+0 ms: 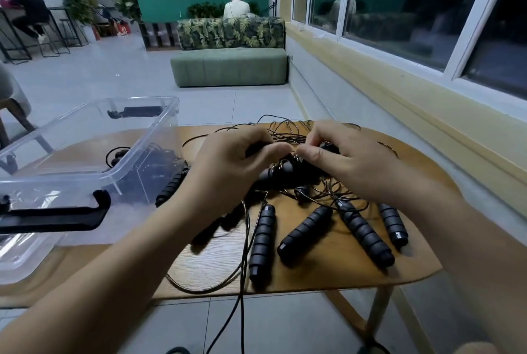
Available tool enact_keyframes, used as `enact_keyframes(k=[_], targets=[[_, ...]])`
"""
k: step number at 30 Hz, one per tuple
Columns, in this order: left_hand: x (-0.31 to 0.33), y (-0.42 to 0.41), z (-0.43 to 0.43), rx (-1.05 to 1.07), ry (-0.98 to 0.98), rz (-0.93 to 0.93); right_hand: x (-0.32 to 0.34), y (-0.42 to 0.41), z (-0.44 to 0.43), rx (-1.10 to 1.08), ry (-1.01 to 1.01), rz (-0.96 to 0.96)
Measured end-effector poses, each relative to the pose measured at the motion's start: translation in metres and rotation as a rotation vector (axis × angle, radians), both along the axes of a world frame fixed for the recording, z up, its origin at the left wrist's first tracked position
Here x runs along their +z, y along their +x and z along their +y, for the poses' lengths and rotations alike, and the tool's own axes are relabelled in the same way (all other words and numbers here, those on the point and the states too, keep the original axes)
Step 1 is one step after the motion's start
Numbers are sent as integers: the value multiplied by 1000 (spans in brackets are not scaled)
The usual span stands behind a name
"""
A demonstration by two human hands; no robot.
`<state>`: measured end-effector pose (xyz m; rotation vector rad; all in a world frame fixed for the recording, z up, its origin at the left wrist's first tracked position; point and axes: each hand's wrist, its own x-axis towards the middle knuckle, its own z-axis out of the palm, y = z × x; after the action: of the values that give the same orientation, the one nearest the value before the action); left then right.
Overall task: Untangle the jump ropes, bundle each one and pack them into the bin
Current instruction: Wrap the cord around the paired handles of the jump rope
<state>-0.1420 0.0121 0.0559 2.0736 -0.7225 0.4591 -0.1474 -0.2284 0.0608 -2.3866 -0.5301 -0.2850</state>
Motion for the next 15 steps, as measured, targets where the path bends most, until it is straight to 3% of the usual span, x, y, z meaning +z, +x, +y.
enact_keyframes(k=[5, 8, 15], targets=[[-1, 17, 18, -218, -229, 235, 16, -17, 7, 191, 135, 160], [-3, 21, 18, -307, -306, 312, 21, -27, 11, 311, 315, 246], [-33, 27, 0, -185, -399, 515, 32, -32, 18, 339, 833, 188]])
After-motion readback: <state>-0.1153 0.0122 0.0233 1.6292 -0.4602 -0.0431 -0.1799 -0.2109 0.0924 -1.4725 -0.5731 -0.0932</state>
